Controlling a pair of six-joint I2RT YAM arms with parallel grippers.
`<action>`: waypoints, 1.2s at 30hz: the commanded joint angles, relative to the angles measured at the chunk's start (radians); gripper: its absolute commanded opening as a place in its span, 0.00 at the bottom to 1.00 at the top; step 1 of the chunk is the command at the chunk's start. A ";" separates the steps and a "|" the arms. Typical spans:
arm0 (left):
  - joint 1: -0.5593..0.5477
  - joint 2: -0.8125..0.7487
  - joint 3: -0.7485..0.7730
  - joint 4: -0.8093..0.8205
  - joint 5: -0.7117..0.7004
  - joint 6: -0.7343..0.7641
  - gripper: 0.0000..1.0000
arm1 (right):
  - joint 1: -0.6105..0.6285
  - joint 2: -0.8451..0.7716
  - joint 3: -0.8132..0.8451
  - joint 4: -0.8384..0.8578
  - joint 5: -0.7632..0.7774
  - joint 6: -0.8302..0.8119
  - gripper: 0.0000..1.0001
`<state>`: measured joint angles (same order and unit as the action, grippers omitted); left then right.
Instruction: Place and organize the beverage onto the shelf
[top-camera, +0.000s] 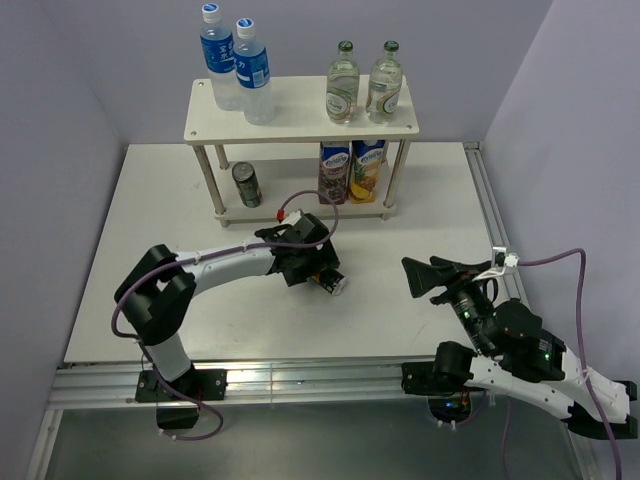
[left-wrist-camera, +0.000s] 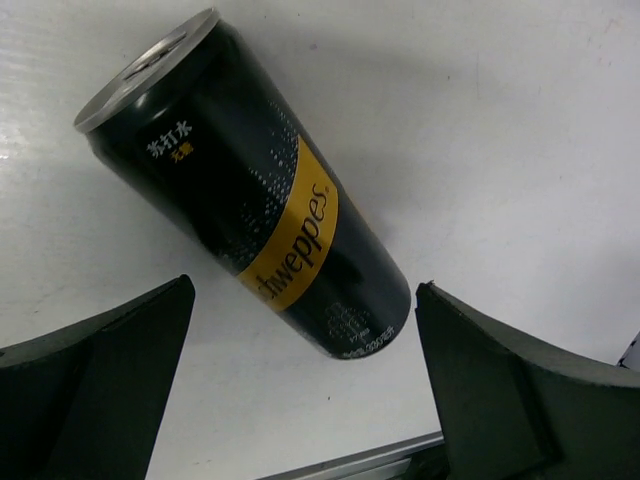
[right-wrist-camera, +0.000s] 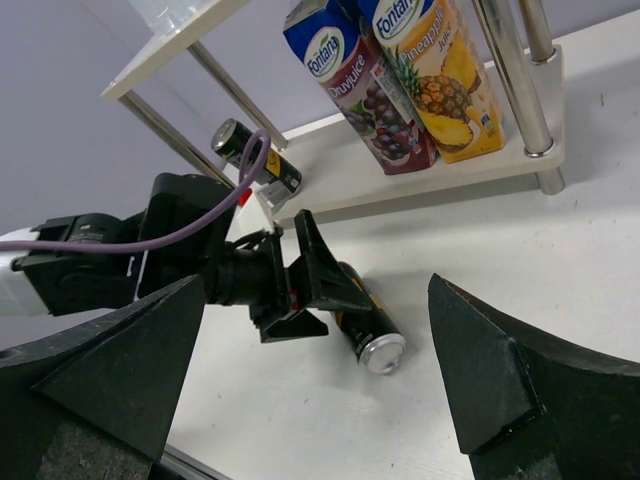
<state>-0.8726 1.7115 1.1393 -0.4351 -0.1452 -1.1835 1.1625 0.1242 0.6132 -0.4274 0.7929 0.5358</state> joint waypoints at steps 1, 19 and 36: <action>0.015 0.036 0.062 -0.004 -0.014 -0.027 0.99 | 0.002 -0.027 -0.013 -0.004 0.008 0.016 0.99; 0.118 0.126 0.020 -0.004 -0.014 -0.016 0.83 | 0.002 -0.026 -0.027 0.013 -0.012 0.007 0.99; 0.041 -0.016 -0.004 0.007 -0.259 0.088 0.00 | 0.002 0.008 -0.010 0.015 0.000 0.003 0.99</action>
<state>-0.7933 1.7954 1.1324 -0.3954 -0.2359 -1.1633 1.1625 0.1108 0.5861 -0.4397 0.7811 0.5415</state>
